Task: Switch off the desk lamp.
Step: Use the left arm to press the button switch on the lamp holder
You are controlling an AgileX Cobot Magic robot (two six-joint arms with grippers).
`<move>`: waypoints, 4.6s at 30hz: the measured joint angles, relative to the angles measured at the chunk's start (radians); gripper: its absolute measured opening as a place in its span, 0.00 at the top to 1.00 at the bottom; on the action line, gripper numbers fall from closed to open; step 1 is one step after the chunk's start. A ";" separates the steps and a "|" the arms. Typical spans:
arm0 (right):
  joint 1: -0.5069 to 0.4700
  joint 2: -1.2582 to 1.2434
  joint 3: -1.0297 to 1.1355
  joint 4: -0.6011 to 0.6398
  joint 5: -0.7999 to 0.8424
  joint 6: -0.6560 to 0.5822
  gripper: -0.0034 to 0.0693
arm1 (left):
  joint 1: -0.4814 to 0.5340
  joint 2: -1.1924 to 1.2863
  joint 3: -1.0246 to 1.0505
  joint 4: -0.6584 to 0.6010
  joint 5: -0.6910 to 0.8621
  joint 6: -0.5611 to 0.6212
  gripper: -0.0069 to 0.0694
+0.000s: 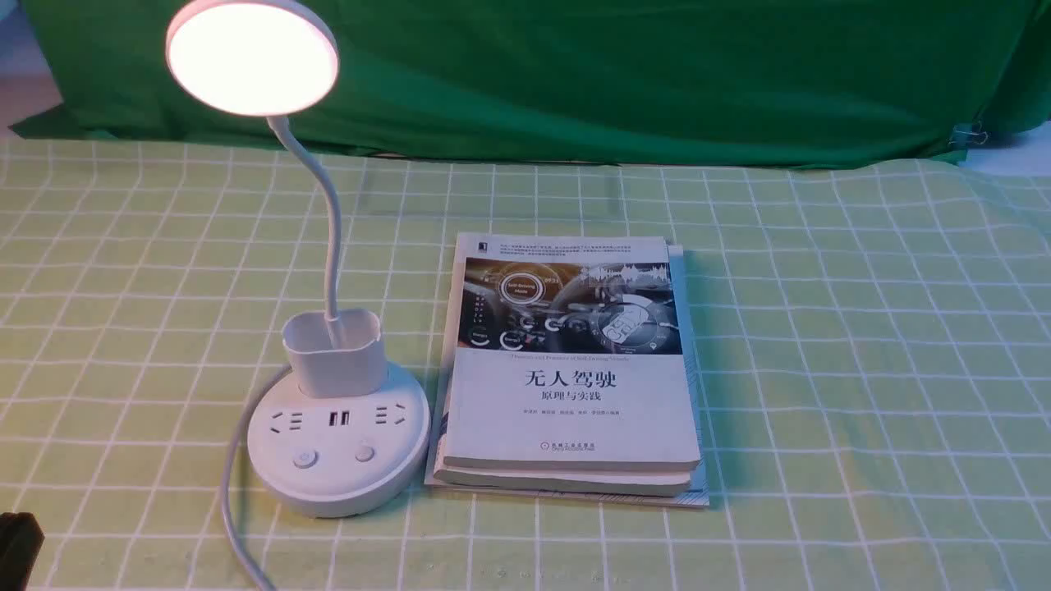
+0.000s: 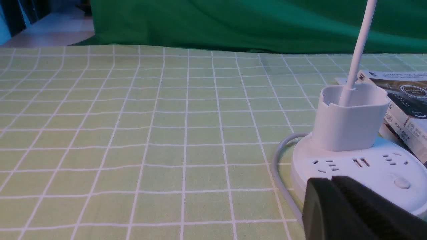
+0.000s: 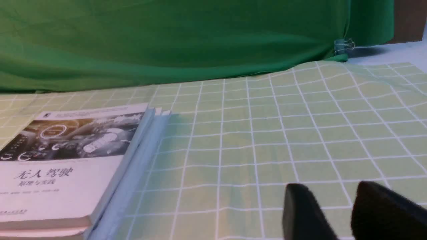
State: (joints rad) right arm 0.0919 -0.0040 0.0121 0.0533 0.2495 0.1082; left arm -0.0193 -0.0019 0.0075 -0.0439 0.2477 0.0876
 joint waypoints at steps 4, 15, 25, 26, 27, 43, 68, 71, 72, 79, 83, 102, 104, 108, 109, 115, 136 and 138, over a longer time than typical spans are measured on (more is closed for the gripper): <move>0.000 0.000 0.000 0.000 0.000 0.000 0.63 | 0.000 0.000 0.000 0.000 0.000 0.000 0.91; 0.000 0.000 0.000 0.000 0.000 0.001 0.63 | 0.000 0.000 0.000 0.060 -0.004 0.001 0.91; 0.000 0.000 0.000 0.000 0.000 -0.001 0.63 | 0.000 0.000 0.000 -0.185 -0.214 -0.110 0.91; 0.000 0.000 0.000 0.000 0.000 -0.001 0.63 | 0.000 0.000 0.000 -0.279 -0.248 -0.145 0.91; 0.000 0.000 0.000 0.000 0.000 0.000 0.63 | 0.000 0.000 0.000 -0.346 -0.273 -0.165 0.91; 0.000 0.000 0.000 0.000 0.000 -0.001 0.63 | 0.000 0.410 -0.420 -0.287 0.214 -0.132 0.91; 0.000 0.000 0.000 0.000 0.000 0.000 0.63 | -0.390 1.565 -1.035 -0.107 0.667 0.025 0.91; 0.000 0.000 0.000 0.000 0.001 -0.001 0.63 | -0.390 1.605 -1.071 -0.103 0.668 0.023 0.91; 0.000 0.000 0.000 0.000 0.000 0.000 0.63 | -0.389 1.633 -1.096 -0.103 0.667 0.018 0.91; 0.000 0.000 0.000 0.000 0.000 -0.001 0.63 | -0.375 1.715 -1.156 -0.097 0.676 0.011 0.91; 0.000 0.000 0.000 0.000 0.000 -0.001 0.63 | -0.365 1.738 -1.157 -0.097 0.673 0.009 0.91; 0.000 0.000 0.000 0.000 0.000 0.001 0.63 | -0.358 1.793 -1.168 -0.073 0.668 -0.004 0.91; 0.000 0.000 0.000 0.000 0.000 0.000 0.63 | -0.358 1.780 -1.166 -0.068 0.675 -0.009 0.91; 0.000 0.000 0.000 0.000 -0.001 0.000 0.63 | -0.358 1.741 -1.166 -0.056 0.675 -0.011 0.91; 0.000 0.000 0.000 0.000 -0.001 0.002 0.63 | -0.358 1.740 -1.166 -0.053 0.674 -0.012 0.91; 0.000 0.000 0.000 0.000 -0.001 -0.001 0.63 | -0.358 1.775 -1.166 -0.050 0.658 -0.014 0.91; 0.000 0.000 0.000 0.000 -0.001 -0.001 0.63 | -0.359 1.744 -1.167 -0.052 0.654 -0.029 0.91; 0.000 0.000 0.000 0.000 -0.001 0.000 0.63 | -0.360 1.745 -1.167 -0.052 0.644 -0.029 0.91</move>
State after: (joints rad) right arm 0.0919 -0.0040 0.0121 0.0533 0.2486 0.1086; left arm -0.3796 1.7433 -1.1591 -0.0962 0.8914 0.0589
